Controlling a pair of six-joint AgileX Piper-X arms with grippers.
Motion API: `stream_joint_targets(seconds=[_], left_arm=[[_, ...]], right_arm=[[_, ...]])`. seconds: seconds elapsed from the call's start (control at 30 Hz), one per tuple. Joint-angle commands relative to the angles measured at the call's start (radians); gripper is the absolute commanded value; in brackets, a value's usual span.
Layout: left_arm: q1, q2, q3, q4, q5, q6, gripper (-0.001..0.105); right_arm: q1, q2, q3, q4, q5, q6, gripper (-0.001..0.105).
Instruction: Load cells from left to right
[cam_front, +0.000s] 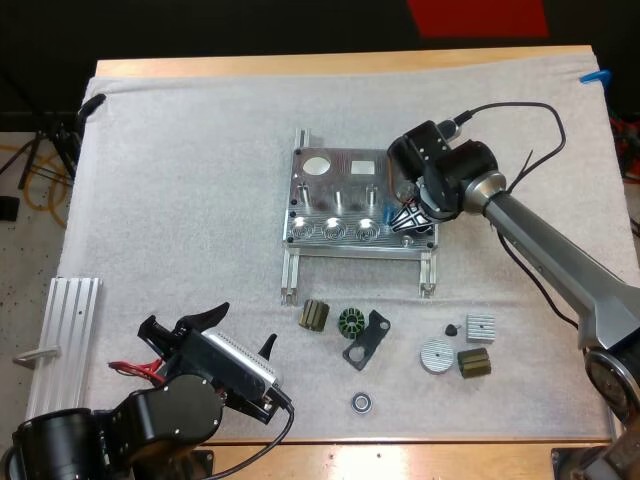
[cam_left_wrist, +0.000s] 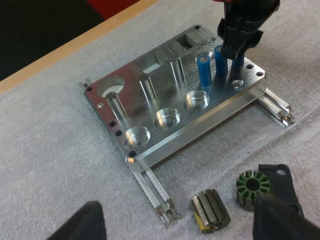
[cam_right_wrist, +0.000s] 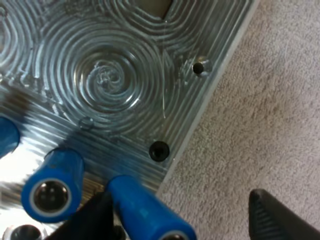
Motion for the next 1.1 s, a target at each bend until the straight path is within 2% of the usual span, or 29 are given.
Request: stream_joint_targets(seconds=[0.0,0.47,0.63,0.77,0.9,1.07], left_arm=[[-0.001,-0.002,-0.001,-0.007,-0.017,-0.003,0.062],[-0.001,-0.002,-0.001,-0.007,-0.017,-0.003,0.062],[-0.001,-0.002,-0.001,-0.007,-0.017,-0.003,0.062],[-0.001,-0.002,-0.001,-0.007,-0.017,-0.003,0.062],[-0.001,-0.002,-0.001,-0.007,-0.017,-0.003,0.062],[-0.001,-0.002,-0.001,-0.007,-0.017,-0.003,0.062]], right_arm=[[-0.004,0.0,-0.005,-0.012,0.012,-0.01,0.058],[-0.004,-0.085,-0.009,-0.104,-0.076,-0.016,0.058],[-0.005,-0.092,-0.009,-0.099,0.104,-0.02,0.058],[-0.005,-0.092,-0.009,-0.08,0.117,-0.039,0.058],[-0.005,-0.092,-0.009,-0.053,0.173,-0.039,0.058],[-0.005,-0.092,-0.003,-0.012,0.148,-0.039,0.058]])
